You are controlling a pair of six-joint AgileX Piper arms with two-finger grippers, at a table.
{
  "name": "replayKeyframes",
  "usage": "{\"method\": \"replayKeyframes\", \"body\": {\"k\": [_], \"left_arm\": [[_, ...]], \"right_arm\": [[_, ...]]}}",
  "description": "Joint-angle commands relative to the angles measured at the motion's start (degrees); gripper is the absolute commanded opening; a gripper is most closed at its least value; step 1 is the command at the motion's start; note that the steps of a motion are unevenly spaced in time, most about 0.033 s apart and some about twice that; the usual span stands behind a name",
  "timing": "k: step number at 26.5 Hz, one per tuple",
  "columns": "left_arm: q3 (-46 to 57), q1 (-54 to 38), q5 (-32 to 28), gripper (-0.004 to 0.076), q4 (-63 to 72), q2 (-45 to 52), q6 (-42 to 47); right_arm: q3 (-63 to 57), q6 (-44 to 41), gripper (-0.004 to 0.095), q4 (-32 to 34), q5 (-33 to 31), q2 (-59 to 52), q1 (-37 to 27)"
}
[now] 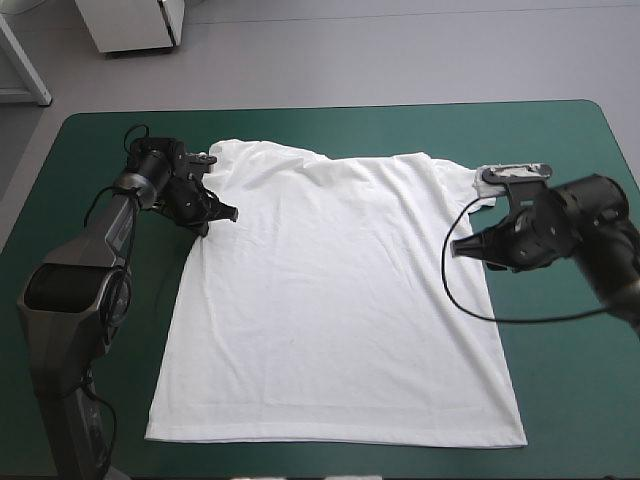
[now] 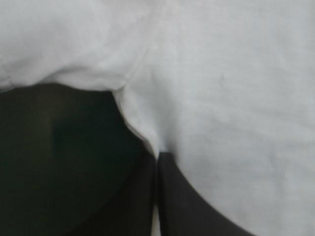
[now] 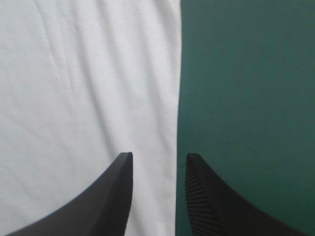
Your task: Fold the cloth
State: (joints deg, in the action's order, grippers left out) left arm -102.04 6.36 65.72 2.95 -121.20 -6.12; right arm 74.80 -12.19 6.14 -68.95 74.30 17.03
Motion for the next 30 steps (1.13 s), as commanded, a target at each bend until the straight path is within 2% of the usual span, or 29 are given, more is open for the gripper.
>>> {"method": "replayKeyframes", "body": {"k": [1, 3, 6, 15, 20, 30], "left_arm": [[-0.12, 0.91, -0.65, -0.0022, 3.34, 0.82, 0.15], [-0.12, 0.91, -0.78, -0.0022, 3.34, 0.82, 0.15], [-0.12, 0.91, -1.88, -0.0022, 3.82, 0.82, 0.15], [-0.12, 0.91, -2.42, -0.0022, 3.84, 0.82, 0.15], [-0.12, 0.91, -3.03, -0.0022, 4.23, 0.82, 0.15], [-0.12, 0.91, -3.58, -0.0022, 4.5, 0.82, -0.07]], "right_arm": [[9.25, 6.7, 0.0452, -7.82, 0.69, 8.46, -8.62], [14.39, 8.34, 0.0567, -11.69, 0.23, 14.42, -12.72], [18.37, 10.59, 0.059, -13.66, 1.75, 20.65, -13.53], [18.51, 10.83, 0.0574, -12.68, 6.54, 30.54, -13.53], [18.63, 10.83, 0.0471, -12.24, 8.24, 33.56, -13.4], [25.37, 11.14, 0.0445, -10.89, 6.85, 40.01, -12.03]]}}
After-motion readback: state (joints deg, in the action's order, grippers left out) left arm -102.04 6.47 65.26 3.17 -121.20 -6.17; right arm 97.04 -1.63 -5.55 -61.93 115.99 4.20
